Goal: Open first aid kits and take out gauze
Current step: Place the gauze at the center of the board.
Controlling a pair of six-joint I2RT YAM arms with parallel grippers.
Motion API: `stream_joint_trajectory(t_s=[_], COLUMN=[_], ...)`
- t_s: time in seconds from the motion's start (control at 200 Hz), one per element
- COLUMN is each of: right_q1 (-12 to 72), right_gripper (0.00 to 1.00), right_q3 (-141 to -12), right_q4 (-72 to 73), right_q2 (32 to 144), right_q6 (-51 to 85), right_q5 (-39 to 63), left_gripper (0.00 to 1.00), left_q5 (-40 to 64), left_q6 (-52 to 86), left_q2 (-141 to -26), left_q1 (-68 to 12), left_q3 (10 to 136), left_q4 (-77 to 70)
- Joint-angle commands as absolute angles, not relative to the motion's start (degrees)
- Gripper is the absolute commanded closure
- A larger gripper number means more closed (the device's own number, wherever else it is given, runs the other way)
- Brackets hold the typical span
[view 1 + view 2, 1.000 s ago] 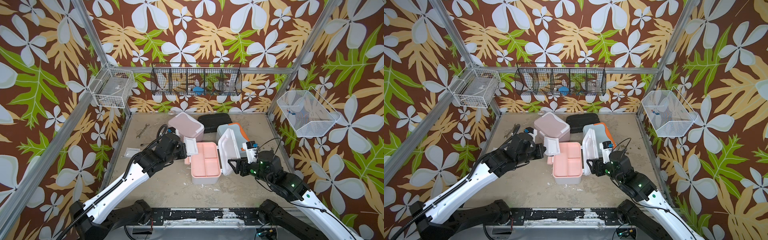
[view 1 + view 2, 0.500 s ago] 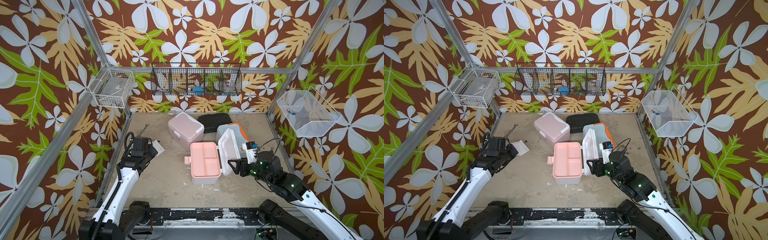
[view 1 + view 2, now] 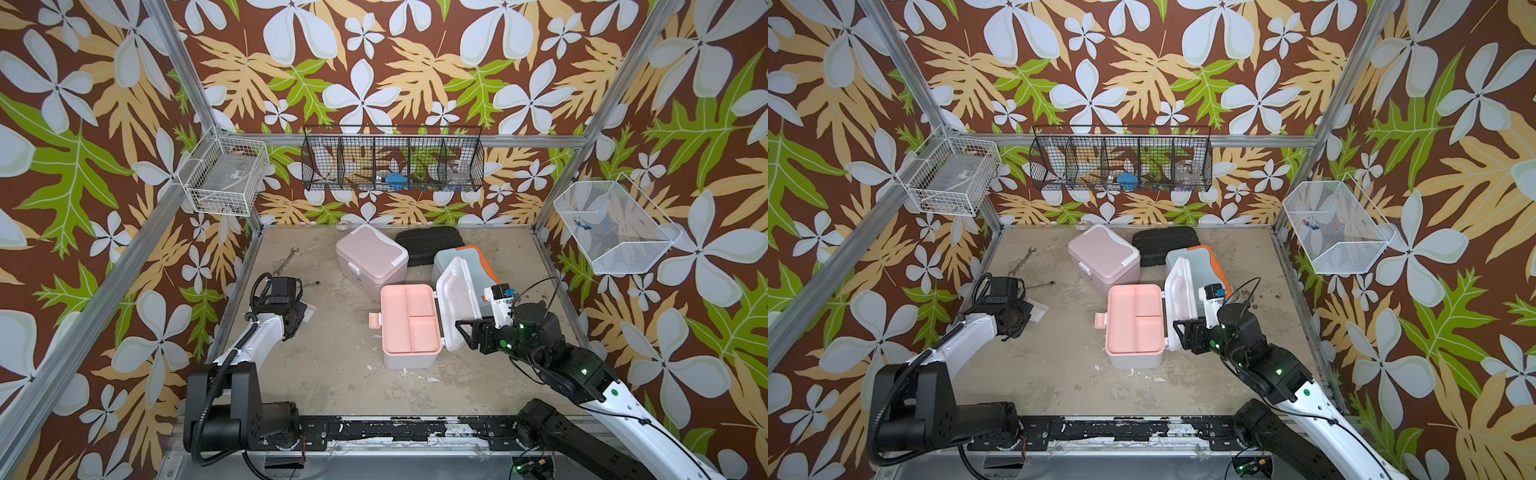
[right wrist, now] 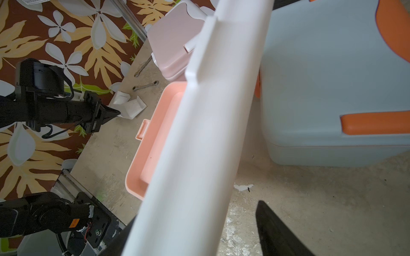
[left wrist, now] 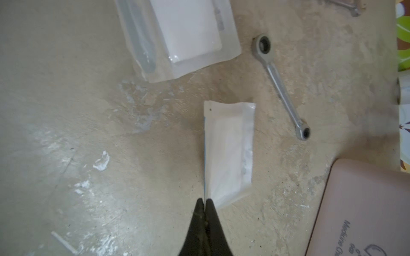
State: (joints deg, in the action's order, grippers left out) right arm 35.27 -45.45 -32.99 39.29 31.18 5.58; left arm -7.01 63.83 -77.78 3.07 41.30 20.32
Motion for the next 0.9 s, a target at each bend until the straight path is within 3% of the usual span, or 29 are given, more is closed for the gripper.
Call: stream_joint_trajectory(t_s=[0.0, 0.646, 0.896], right_q1=[35.3, 35.3, 35.3], right_gripper=[0.28, 0.28, 0.28], right_q3=[-45.8, -45.4, -45.0], right_q4=[-32.4, -32.3, -32.3], right_q2=[39.4, 38.9, 38.6], right_q6=[30.5, 31.0, 31.1], right_q5=[4.9, 5.4, 5.5], left_gripper=[1.0, 1.0, 0.7], left_q5=[-5.9, -4.6, -4.6], left_q6=[68.6, 75.0, 73.5], left_q2=[-79.8, -82.0, -80.9], left_q1=[3.5, 3.6, 3.6], left_q3=[41.4, 40.3, 40.5], left_q4=[15.7, 13.6, 13.9])
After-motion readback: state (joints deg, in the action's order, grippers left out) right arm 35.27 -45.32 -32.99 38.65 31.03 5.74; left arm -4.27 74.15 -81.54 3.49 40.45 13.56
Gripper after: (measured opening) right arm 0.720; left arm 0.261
